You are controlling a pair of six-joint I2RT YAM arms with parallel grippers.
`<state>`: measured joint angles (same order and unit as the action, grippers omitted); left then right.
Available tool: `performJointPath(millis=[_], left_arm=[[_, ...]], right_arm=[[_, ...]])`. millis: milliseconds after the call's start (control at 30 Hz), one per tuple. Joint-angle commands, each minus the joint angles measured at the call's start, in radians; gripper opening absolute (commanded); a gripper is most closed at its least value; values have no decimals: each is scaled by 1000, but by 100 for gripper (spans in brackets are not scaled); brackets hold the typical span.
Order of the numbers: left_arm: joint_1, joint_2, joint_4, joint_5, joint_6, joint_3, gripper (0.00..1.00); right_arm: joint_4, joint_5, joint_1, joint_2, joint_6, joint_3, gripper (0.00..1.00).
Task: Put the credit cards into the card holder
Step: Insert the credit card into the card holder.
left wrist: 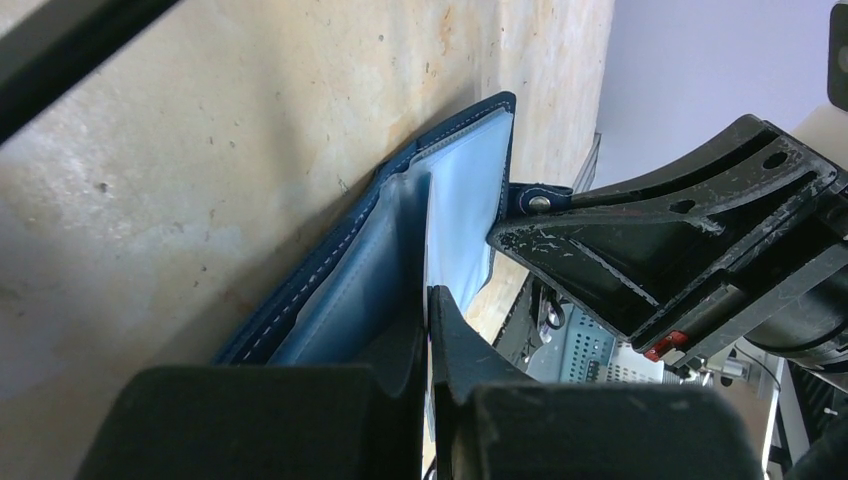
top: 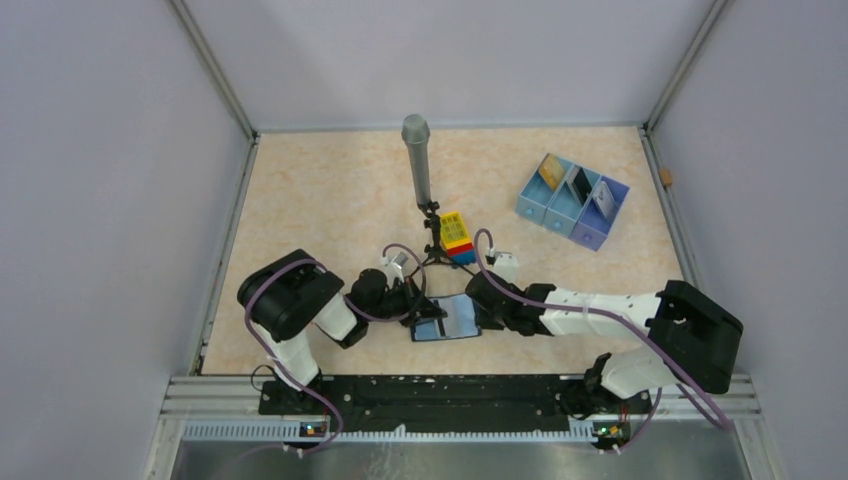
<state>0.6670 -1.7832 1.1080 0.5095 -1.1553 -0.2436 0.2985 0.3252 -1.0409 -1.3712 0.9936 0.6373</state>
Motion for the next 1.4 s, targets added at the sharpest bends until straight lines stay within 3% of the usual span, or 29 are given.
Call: performJointPath(millis=[0, 667, 1067, 1367], left_arm=[[15, -17, 0, 17, -9, -2, 0], [36, -65, 53, 13, -66, -3, 0], [66, -77, 6, -72, -49, -36, 0], [78, 38, -261, -150, 43, -74, 27]], right_arm=[[11, 35, -12, -5, 16, 36, 0], [40, 58, -13, 6, 33, 40, 0], [4, 51, -29, 6, 55, 34, 0], [29, 83, -30, 37, 74, 14, 0]])
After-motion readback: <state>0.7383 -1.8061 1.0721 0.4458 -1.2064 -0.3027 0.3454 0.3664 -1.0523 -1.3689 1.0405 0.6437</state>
